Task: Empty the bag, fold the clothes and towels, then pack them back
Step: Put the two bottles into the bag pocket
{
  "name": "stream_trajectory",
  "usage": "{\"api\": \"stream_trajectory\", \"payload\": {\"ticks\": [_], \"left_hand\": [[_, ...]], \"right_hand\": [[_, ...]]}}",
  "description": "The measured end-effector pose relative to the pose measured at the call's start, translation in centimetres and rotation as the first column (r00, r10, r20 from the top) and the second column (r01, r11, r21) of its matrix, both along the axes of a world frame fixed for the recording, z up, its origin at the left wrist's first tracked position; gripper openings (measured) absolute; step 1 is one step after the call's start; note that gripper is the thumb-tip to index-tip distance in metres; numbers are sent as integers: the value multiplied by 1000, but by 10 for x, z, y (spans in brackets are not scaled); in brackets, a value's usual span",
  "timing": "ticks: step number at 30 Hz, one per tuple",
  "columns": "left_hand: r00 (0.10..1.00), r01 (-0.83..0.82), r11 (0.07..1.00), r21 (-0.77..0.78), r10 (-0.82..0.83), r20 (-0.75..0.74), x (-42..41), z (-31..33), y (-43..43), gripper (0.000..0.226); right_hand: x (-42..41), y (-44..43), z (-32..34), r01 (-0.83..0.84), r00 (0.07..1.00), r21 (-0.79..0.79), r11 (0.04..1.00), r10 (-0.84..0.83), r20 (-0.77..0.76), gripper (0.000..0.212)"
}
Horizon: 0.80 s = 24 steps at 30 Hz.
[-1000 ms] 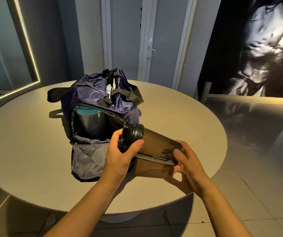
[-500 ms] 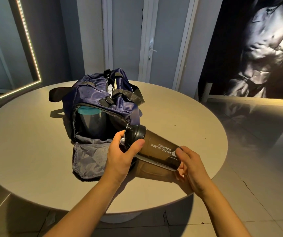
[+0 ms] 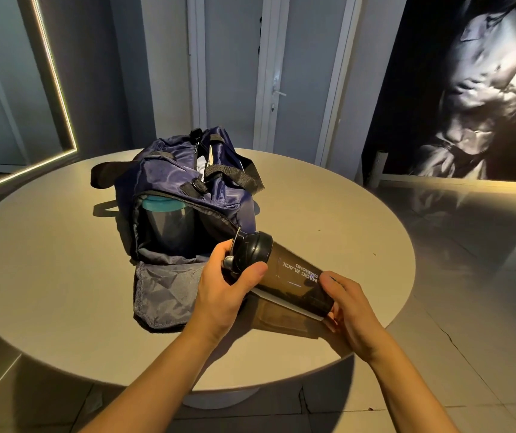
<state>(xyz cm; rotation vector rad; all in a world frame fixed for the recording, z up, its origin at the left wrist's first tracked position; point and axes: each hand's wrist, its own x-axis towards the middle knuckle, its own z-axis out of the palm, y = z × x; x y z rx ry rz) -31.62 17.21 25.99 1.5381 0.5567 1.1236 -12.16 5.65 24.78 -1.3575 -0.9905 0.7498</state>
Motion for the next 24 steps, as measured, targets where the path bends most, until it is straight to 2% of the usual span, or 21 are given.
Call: {"api": "stream_trajectory", "payload": {"ticks": [3,8,12,14,17,20,22,24], "left_hand": [[1000,-1,1000,0,1,-6,0,-1,2,61],[999,18,999,36,-16,-36,1,1,-2,62],[991,28,996,84,-17,-129,4,11,-3,69],[971,-6,990,144,40,-237,4,24,3,80],[885,-64,955,288,188,-426,-2,54,10,77],[816,23,921,388,207,-540,-13,78,14,80],[791,112,883,455,198,-579,-24,89,16,90],[778,188,834,519,195,-597,-37,98,17,90]], "right_hand": [[-1,0,1,1,1000,-13,1000,-1,-10,84],[-5,1,6,2,991,-8,1000,-3,-136,70],[-6,1,12,48,960,65,997,-28,-279,57],[-4,2,14,66,957,76,995,-42,-288,54],[0,4,13,46,975,75,996,-29,-218,53],[1,4,13,-4,990,54,999,11,-143,66],[-3,3,15,-59,998,10,998,59,-23,72],[-10,3,18,-105,980,-58,993,113,166,64]]}}
